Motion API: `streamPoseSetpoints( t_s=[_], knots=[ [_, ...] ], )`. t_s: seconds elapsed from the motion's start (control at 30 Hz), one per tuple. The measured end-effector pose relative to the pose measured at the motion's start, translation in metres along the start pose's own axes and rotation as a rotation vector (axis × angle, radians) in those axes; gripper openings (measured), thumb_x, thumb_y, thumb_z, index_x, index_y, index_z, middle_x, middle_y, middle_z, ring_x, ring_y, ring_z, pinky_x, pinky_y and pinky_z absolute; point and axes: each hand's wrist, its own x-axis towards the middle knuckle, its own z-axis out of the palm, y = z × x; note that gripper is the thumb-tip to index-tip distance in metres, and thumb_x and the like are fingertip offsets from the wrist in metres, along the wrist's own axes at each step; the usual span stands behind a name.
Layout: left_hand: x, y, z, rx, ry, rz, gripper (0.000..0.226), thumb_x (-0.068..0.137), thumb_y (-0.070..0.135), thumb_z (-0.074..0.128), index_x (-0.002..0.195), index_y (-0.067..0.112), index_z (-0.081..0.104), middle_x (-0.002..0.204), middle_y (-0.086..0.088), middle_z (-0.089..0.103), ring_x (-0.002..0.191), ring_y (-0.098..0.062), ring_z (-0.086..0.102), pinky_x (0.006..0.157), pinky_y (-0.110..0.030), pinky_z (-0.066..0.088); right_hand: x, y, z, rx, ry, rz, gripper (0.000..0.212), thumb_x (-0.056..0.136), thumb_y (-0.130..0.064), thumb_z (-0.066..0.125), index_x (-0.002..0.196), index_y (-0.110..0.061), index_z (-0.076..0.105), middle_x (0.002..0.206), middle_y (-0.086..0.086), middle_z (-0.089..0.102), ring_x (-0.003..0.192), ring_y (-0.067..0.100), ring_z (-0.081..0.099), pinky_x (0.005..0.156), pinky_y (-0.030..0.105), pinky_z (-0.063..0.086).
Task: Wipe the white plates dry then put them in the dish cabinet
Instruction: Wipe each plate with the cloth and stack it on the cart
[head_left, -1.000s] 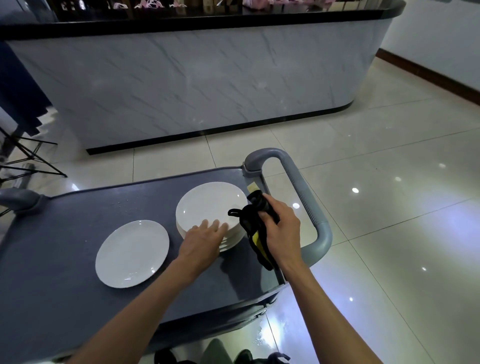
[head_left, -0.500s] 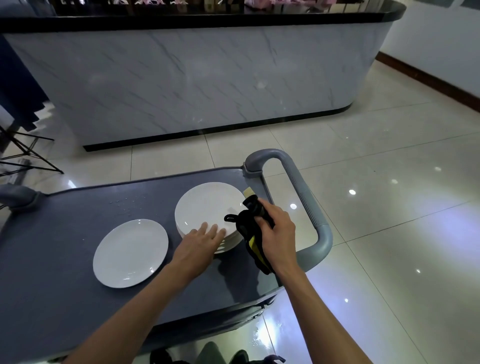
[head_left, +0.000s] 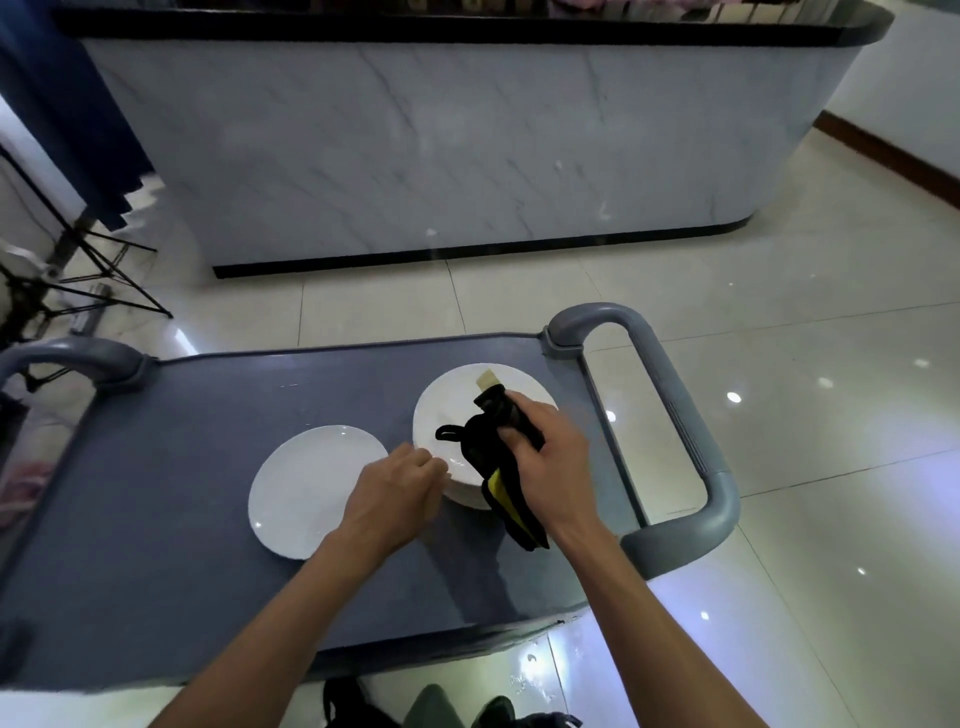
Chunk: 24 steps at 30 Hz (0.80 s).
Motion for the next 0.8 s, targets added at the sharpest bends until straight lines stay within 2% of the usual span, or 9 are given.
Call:
streamPoseSetpoints(
  t_s=[0.1, 0.2, 0.33, 0.4, 0.47, 0.57, 0.63, 0.73, 0.8],
  knots=[
    [-0.014, -0.029, -0.006, -0.005, -0.031, -0.140, 0.009, 0.087, 0.026, 0.071, 0.080, 0.020, 0.071, 0.076, 0.000, 0.067, 0.072, -0.026, 0.064, 0.049, -0.035, 0.050, 0.005, -0.015, 0.026, -0.030, -0.045, -0.012, 0.047, 0.090, -0.013, 0.066, 0.122, -0.047, 0.057, 0.101, -0.031, 0.062, 0.105, -0.001, 0.058, 0.095, 0.017, 0.043],
    [-0.033, -0.061, -0.011, -0.027, -0.049, -0.310, 0.006, 0.089, 0.023, 0.068, 0.085, 0.020, 0.072, 0.079, 0.000, 0.068, 0.079, -0.028, 0.065, 0.054, -0.038, 0.050, 0.009, -0.032, 0.058, -0.049, -0.080, -0.062, 0.050, 0.086, -0.013, 0.067, 0.118, -0.050, 0.054, 0.095, -0.037, 0.059, 0.097, -0.013, 0.053, 0.087, 0.004, 0.036],
    [-0.062, -0.108, -0.017, -0.089, -0.035, -0.490, 0.011, 0.091, 0.021, 0.066, 0.097, 0.019, 0.075, 0.090, -0.001, 0.071, 0.090, -0.030, 0.066, 0.066, -0.038, 0.051, 0.012, -0.050, 0.106, -0.039, -0.178, -0.070, 0.052, 0.084, -0.015, 0.067, 0.120, -0.050, 0.055, 0.097, -0.031, 0.063, 0.095, -0.009, 0.055, 0.083, 0.005, 0.038],
    [-0.075, -0.131, -0.017, -0.143, -0.034, -0.627, 0.017, 0.093, 0.023, 0.063, 0.105, 0.022, 0.074, 0.100, 0.000, 0.072, 0.099, -0.029, 0.065, 0.076, -0.036, 0.048, 0.013, -0.055, 0.133, -0.036, -0.224, -0.083, 0.053, 0.083, -0.012, 0.069, 0.120, -0.047, 0.057, 0.095, -0.036, 0.061, 0.093, -0.015, 0.056, 0.082, 0.003, 0.038],
    [-0.088, -0.153, -0.015, -0.229, -0.045, -0.775, 0.017, 0.093, 0.024, 0.063, 0.105, 0.022, 0.074, 0.101, 0.001, 0.072, 0.098, -0.027, 0.065, 0.075, -0.031, 0.044, 0.014, -0.058, 0.159, -0.041, -0.276, -0.083, 0.049, 0.083, -0.010, 0.070, 0.121, -0.039, 0.063, 0.094, -0.032, 0.062, 0.093, -0.018, 0.055, 0.082, 0.002, 0.038],
    [-0.105, -0.185, -0.011, -0.409, -0.046, -0.967, 0.013, 0.089, 0.021, 0.062, 0.088, 0.019, 0.075, 0.087, -0.002, 0.074, 0.086, -0.026, 0.068, 0.066, -0.028, 0.041, 0.016, -0.057, 0.198, -0.087, -0.390, -0.064, 0.041, 0.084, -0.010, 0.070, 0.120, -0.029, 0.069, 0.100, -0.022, 0.067, 0.097, -0.005, 0.060, 0.087, 0.014, 0.045],
    [-0.114, -0.202, -0.005, -0.514, -0.057, -1.042, 0.016, 0.088, 0.019, 0.063, 0.095, 0.016, 0.076, 0.091, -0.004, 0.075, 0.090, -0.025, 0.069, 0.072, -0.028, 0.046, 0.017, -0.058, 0.221, -0.160, -0.461, -0.040, 0.039, 0.086, -0.013, 0.070, 0.123, -0.026, 0.070, 0.108, -0.009, 0.071, 0.101, 0.012, 0.062, 0.090, 0.027, 0.048],
    [-0.121, -0.219, 0.003, -0.597, -0.152, -1.081, 0.029, 0.088, 0.021, 0.065, 0.115, 0.017, 0.073, 0.111, -0.003, 0.075, 0.108, -0.023, 0.067, 0.091, -0.030, 0.048, 0.017, -0.057, 0.250, -0.206, -0.477, -0.070, 0.032, 0.085, -0.012, 0.067, 0.112, -0.028, 0.070, 0.102, -0.010, 0.071, 0.095, 0.012, 0.059, 0.084, 0.012, 0.041],
    [-0.122, -0.226, 0.008, -0.659, -0.196, -1.076, 0.033, 0.087, 0.025, 0.066, 0.119, 0.018, 0.072, 0.114, -0.001, 0.074, 0.112, -0.021, 0.066, 0.094, -0.030, 0.049, 0.016, -0.055, 0.263, -0.227, -0.487, -0.089, 0.023, 0.083, -0.011, 0.065, 0.099, -0.028, 0.068, 0.092, -0.011, 0.069, 0.087, 0.010, 0.059, 0.079, 0.017, 0.043]
  ],
)
